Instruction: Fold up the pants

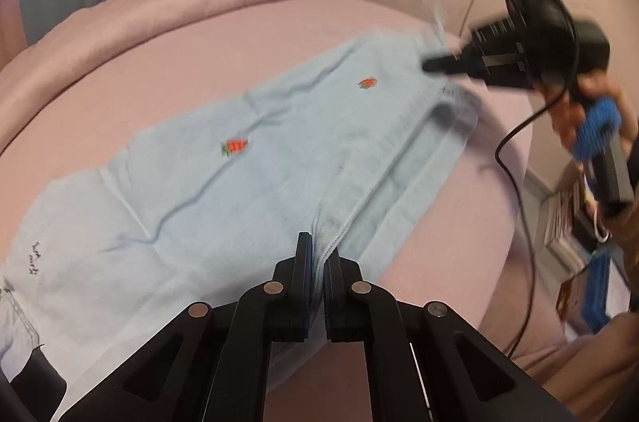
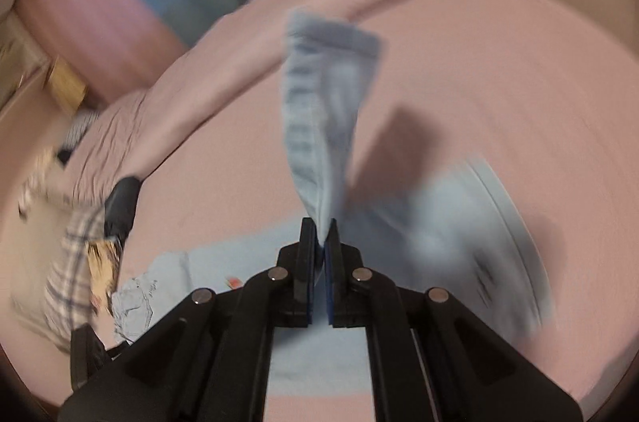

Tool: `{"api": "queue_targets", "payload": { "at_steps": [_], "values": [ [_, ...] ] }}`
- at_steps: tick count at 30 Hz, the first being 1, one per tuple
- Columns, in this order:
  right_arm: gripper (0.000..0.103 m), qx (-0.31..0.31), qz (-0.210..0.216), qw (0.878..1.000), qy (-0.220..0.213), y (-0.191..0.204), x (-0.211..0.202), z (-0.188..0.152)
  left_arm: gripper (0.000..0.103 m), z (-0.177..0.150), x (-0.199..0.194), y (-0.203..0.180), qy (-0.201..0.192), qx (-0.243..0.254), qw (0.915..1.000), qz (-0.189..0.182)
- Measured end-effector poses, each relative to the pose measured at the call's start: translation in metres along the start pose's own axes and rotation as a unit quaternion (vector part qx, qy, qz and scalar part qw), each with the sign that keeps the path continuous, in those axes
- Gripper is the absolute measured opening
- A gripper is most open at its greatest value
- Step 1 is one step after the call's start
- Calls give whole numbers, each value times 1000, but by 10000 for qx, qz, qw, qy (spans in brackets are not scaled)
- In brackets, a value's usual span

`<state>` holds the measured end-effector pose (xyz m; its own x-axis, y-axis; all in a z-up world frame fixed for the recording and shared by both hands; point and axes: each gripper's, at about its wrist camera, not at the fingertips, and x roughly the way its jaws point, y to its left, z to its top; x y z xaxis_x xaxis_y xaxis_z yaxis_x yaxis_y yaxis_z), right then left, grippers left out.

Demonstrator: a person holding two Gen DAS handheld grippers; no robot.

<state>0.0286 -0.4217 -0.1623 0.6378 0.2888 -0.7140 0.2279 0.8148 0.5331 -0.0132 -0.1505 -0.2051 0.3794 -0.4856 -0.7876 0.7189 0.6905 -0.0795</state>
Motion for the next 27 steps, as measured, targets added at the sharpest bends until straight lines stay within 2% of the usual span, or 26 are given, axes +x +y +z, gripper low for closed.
{"api": "queue_targets", "payload": {
  "at_steps": [3,4,5,7,8,9,11,13,14,15,17,19,23,27],
  "values": [
    [14,832,125,9959,336,-48,13,-32,3,-4,8,-1,205,209,9994,167],
    [13,1181,297,9916,436,-62,17,-40,3,-5,9,-2,229,262,9992,210],
    [12,1398,519,9881,370,-70,12,-44,3,-4,9,-3,244,282,9990,237],
    [21,1694,807,9821,154,-75,10,-48,3,-2,8,0,265,284,9989,267],
    [34,1724,872,9812,-29,-75,5,-46,3,-2,9,4,268,290,9988,286],
    [41,1726,856,9812,-138,-75,2,-43,3,-2,10,3,271,312,9986,322],
    [45,1755,768,9809,-336,-74,-3,-37,3,-3,13,0,302,424,9979,390],
    [43,1748,567,9823,-364,-74,-2,-30,2,1,13,-2,306,550,9969,470],
    [35,1736,476,9832,-318,-74,0,-27,2,2,13,-1,309,554,9968,482],
    [17,1707,418,9839,-312,-76,-1,-24,2,2,11,0,278,494,9974,439],
    [7,1512,101,9880,-296,-77,-4,-21,1,4,4,6,193,300,9988,328],
    [5,1390,139,9893,-420,-72,-13,-22,1,6,-11,11,44,118,9998,145],
    [5,1074,206,9930,-445,-65,-33,-30,1,6,-32,14,-113,168,9998,8],
    [7,1116,25,9937,103,-85,-10,-38,1,-2,-13,9,238,394,9988,144]
  ]
}}
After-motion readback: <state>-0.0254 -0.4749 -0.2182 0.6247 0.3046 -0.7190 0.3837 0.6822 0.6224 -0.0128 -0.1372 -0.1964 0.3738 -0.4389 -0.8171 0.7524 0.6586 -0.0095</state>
